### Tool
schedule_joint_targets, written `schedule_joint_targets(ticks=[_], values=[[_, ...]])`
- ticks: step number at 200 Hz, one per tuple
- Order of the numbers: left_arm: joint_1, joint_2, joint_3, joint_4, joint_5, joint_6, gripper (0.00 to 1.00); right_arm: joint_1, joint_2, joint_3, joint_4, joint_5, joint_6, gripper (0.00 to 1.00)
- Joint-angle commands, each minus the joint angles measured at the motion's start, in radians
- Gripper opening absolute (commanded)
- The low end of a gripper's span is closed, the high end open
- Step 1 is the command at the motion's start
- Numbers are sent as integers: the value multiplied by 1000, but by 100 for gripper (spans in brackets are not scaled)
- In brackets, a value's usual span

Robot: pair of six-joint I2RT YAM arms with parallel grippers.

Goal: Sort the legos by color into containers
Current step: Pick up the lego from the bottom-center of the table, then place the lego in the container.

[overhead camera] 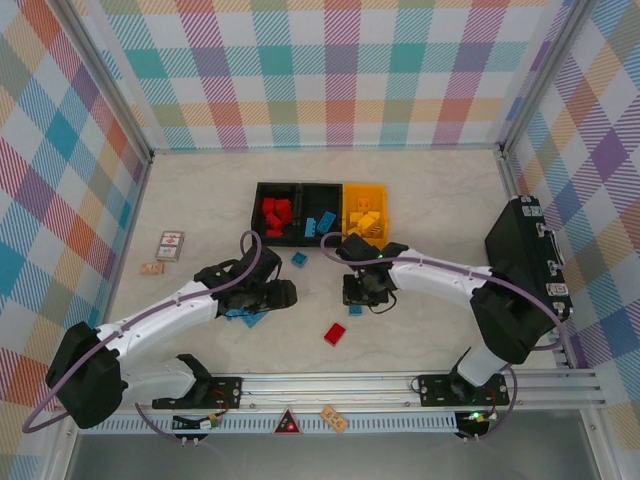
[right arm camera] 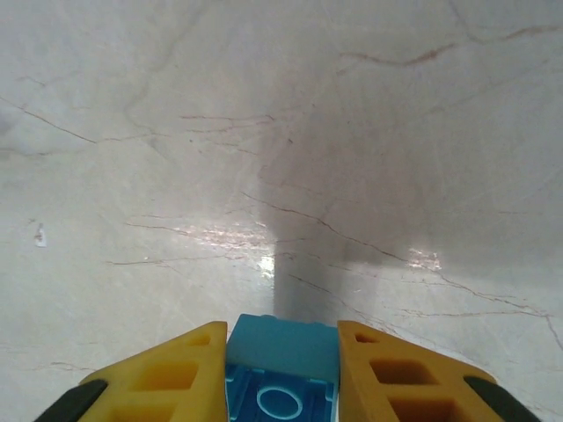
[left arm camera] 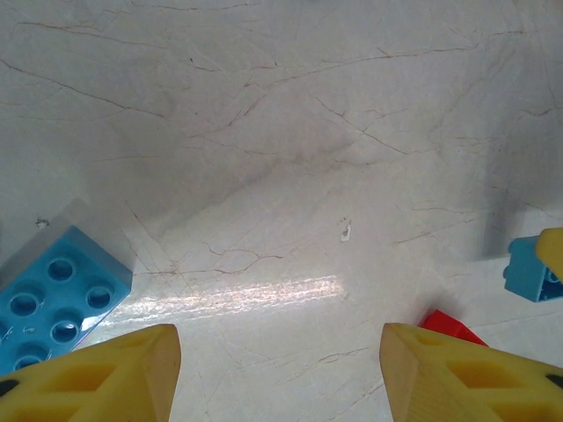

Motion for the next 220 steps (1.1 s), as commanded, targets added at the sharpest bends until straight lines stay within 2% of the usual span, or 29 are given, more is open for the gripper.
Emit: schedule_joint_targets(ticks=[1, 53, 134, 180, 220], values=[[12, -6, -10, 1, -14, -24, 61, 5, -44, 66, -54, 42, -52, 30], [13, -33, -18, 10, -39, -56, 61, -53, 30, 284, -60, 46, -161, 31], [13, -49, -32, 25, -43, -90, 61, -167, 419, 778, -98, 26, -276, 31], [14, -59, -47, 18, -52, -99, 61, -201, 646, 1067, -171, 35, -256, 32], [13, -48, -57, 29, -44, -108, 61, -211, 772, 1246, -224, 63, -242, 32]])
